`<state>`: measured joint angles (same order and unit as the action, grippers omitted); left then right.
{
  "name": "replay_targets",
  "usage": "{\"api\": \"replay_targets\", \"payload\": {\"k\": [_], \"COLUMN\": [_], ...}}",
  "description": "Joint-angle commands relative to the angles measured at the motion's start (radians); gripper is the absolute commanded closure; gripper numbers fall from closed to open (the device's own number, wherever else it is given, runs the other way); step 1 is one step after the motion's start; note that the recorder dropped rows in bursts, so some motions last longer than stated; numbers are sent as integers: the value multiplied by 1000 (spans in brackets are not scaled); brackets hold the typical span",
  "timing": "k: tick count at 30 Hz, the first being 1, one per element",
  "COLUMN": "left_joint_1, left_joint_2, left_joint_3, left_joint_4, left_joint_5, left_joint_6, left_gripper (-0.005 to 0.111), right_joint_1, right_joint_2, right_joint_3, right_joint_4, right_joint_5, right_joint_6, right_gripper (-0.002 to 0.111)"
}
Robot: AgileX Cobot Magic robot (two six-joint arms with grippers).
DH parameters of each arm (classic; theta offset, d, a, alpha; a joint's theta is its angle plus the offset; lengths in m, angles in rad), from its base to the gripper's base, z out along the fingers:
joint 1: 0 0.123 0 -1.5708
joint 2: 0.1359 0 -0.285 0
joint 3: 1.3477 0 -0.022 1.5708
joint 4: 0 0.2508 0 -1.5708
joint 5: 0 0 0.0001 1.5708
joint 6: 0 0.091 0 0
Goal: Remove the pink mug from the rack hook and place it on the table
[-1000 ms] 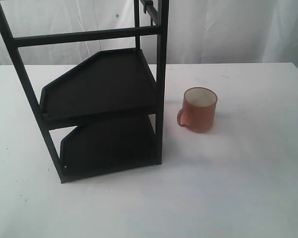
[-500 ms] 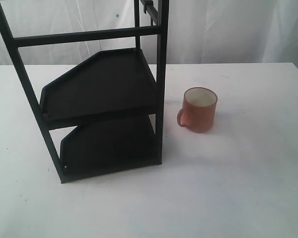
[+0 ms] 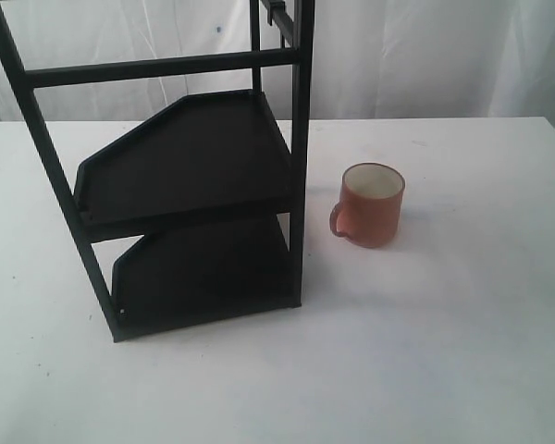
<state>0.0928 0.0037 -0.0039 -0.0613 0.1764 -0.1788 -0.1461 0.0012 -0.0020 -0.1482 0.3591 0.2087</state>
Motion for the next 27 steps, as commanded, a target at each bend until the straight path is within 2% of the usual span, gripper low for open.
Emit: {"api": "replay_targets", "payload": {"k": [1,27], "left_joint_1": [-8,-8], "left_joint_2": [-4,-4], "left_joint_3": [4,4], "left_joint_4": [-6,-6], "left_joint_5": [-2,-2], "left_joint_6": [1,1], "left_gripper": [107,107], "right_joint_1": [-3,-3], "right_joint_2": [-1,-1], "right_joint_3": [2,2], "right_joint_4": [-10,-10], "right_joint_5": [-2,-2], "right_joint_6": [5,5], "right_gripper": [108,108]}}
